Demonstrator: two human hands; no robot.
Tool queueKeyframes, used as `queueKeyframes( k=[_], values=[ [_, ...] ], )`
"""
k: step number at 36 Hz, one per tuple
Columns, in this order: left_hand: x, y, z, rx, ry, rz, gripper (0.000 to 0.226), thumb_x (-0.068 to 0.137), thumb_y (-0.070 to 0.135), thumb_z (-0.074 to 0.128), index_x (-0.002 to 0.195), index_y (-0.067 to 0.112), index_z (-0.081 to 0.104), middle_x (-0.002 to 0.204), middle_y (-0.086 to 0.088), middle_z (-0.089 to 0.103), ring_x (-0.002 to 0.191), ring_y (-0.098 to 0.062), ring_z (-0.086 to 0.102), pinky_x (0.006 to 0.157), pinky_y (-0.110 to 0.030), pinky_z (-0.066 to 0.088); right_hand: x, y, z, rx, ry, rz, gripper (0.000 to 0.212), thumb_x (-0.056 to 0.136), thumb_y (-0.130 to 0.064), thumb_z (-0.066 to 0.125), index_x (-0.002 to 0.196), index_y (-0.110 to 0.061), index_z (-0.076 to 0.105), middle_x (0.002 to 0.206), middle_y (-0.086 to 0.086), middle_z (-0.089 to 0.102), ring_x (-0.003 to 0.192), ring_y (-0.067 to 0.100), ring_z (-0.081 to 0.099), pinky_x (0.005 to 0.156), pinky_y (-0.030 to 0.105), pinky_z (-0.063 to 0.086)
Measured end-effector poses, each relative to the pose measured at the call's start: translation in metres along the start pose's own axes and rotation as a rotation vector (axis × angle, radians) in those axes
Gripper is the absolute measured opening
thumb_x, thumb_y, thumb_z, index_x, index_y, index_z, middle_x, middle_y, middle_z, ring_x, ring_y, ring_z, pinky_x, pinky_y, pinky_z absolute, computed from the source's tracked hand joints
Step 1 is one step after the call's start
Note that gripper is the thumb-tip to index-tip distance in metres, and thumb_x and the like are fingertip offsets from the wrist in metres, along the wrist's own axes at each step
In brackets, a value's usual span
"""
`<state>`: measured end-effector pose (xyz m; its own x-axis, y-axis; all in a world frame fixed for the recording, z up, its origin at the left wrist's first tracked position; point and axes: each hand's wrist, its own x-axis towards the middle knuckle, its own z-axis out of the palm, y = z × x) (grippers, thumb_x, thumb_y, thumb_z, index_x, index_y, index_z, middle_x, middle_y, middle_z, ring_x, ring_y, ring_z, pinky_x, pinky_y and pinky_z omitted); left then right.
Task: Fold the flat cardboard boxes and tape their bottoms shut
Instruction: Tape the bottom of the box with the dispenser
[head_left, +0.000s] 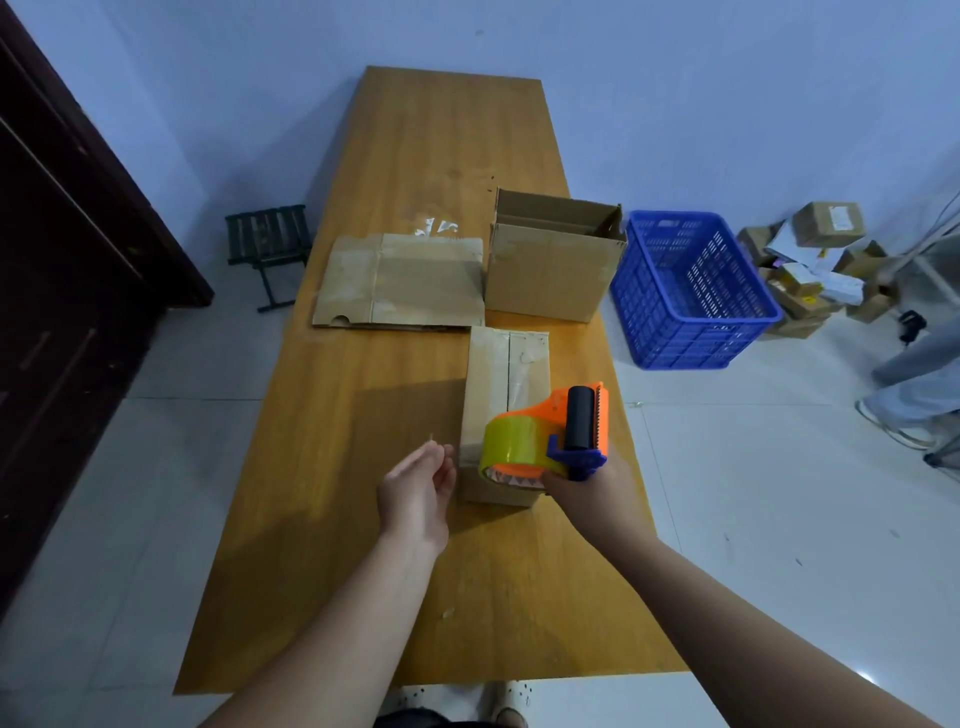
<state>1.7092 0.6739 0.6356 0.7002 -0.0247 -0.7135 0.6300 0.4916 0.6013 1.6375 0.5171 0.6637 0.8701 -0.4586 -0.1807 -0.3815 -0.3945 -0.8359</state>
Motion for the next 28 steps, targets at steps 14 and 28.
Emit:
queueKeyframes(
  k=[14,28],
  values=[
    [-0.001,-0.004,-0.004,0.189,0.053,0.078,0.01,0.093,0.01,0.056,0.098,0.013,0.064,0.092,-0.006,0.069,0.088,-0.018,0.067,0.072,-0.026,0.053,0.003,0.0,0.0,-0.012,0.043,-0.02,0.034,0.085,-0.003,0.064,0.115,-0.013,0.052,0.085,-0.019,0.052,0.076,-0.003,0.051,0.053,0.007,0.04],
    [0.007,-0.009,-0.002,0.458,0.057,0.215,0.015,0.092,0.006,0.057,0.102,0.009,0.068,0.092,0.001,0.066,0.088,-0.015,0.063,0.077,-0.027,0.054,-0.001,-0.005,-0.006,0.028,-0.03,-0.144,0.055,0.086,-0.002,0.065,0.123,-0.031,0.035,0.098,-0.028,0.046,0.086,-0.012,0.05,0.063,0.001,0.042]
  ],
)
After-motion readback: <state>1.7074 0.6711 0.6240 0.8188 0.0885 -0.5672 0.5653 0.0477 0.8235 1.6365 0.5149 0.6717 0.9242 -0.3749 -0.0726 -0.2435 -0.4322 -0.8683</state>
